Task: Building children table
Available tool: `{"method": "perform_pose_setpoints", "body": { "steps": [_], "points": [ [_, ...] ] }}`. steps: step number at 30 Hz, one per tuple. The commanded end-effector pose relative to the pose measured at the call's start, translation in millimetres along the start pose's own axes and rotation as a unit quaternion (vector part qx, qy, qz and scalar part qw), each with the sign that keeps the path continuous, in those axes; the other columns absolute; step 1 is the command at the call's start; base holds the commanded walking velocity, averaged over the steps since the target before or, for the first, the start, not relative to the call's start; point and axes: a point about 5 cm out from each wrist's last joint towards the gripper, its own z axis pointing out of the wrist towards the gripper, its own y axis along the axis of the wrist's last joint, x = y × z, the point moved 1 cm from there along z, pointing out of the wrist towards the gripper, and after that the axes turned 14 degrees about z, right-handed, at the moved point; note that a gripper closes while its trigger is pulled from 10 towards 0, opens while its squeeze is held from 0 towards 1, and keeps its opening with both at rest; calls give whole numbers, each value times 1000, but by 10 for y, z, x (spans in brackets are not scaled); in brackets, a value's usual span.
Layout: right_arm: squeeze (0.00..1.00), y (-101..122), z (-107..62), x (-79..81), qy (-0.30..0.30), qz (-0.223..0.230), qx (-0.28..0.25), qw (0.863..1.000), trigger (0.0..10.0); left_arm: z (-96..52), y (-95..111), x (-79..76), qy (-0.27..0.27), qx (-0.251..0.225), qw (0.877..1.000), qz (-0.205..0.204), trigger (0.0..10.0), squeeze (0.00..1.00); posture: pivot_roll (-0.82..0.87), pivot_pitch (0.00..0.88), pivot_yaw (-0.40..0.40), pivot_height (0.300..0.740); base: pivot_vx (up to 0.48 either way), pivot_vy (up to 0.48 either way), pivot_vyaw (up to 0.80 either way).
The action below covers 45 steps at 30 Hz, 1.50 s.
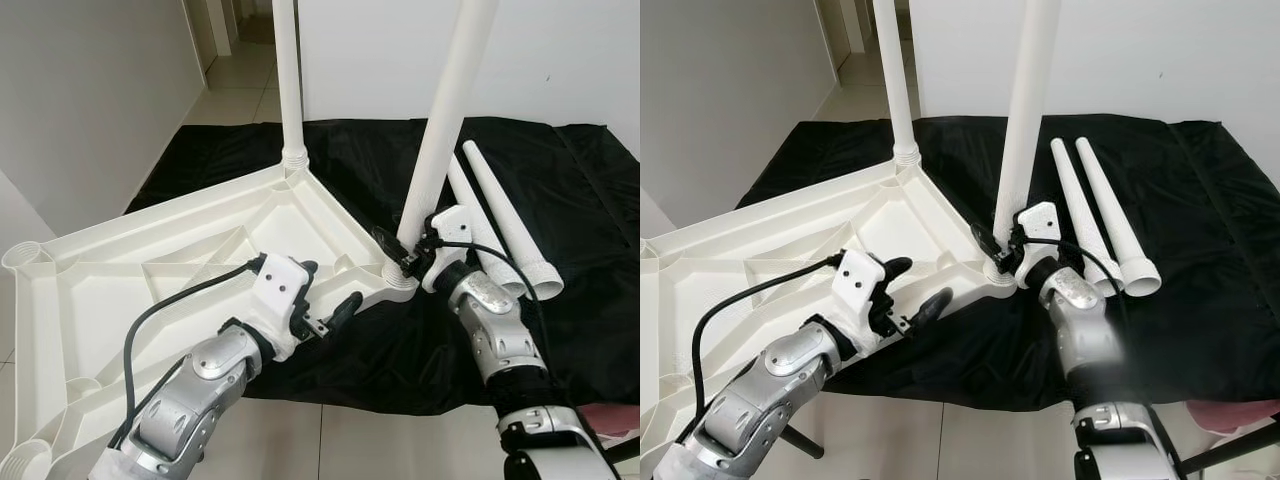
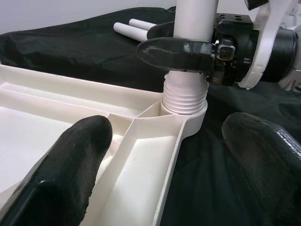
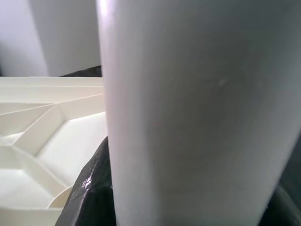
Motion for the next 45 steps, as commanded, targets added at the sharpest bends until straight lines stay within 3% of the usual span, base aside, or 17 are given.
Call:
{"method": "perform_pose_setpoints", "body": {
  "steps": [1, 11, 16, 20, 24, 32, 40, 41, 42, 43, 45],
  "points": [
    [0, -238, -41, 21, -12, 23, 49, 998, 10000, -31, -5, -23, -31, -4, 1000, 3, 10000, 0, -31, 67, 56, 740, 0, 0, 0],
    [0, -240, -70, 131, -86, 46, 36, 995, 10000, -23, -10, -47, -38, -4, 999, -1, 10000, 0, -44, 69, 58, 740, 0, 0, 0],
    [0, -253, -119, 179, -157, 46, 29, 986, 10000, -24, -13, -44, -38, -3, 999, -1, 10000, 0, -45, 71, 60, 740, 0, 0, 0],
    [0, -262, -187, 303, -247, 45, 10, 968, 10000, -6, -6, -29, -38, -5, 999, -2, 10000, 0, -47, 68, 60, 740, 0, 0, 0],
    [0, -285, -216, 359, -296, 56, 6, 954, 10000, 3, -2, -30, -40, -7, 999, -1, 10000, 0, -43, 53, 55, 740, 0, 0, 0],
    [0, -287, -216, 524, -319, 63, 9, 946, 10000, 10, -4, -33, -41, -7, 999, 1, 10000, 0, -40, 42, 51, 740, 0, 0, 0],
    [0, -257, -226, 539, -319, 47, 3, 947, 10000, 7, -13, -39, -41, -6, 999, 2, 10000, 0, -40, 39, 49, 740, 0, 0, 0],
    [443, -225, -228, 517, -308, 35, -6, 951, 10000, 7, -11, -37, -40, -7, 999, 1, 10000, 0, -40, 39, 47, 740, 0, 0, 0],
    [443, -225, -228, 517, -308, 35, -6, 951, 10000, 7, -11, -37, -40, -7, 999, 1, 10000, 0, -40, 39, 47, 740, 0, 0, 0],
    [1000, -214, -232, 518, -298, 37, -10, 954, 10000, 7, -11, -39, -40, -7, 999, 0, 10000, 0, -40, 40, 45, 740, 0, 0, 0],
    [1000, -189, -239, 521, -283, 31, -18, 958, 10000, 7, -11, -43, -39, -7, 999, 0, 10000, 0, -39, 42, 43, 740, 0, 0, 0]
  ]
}}
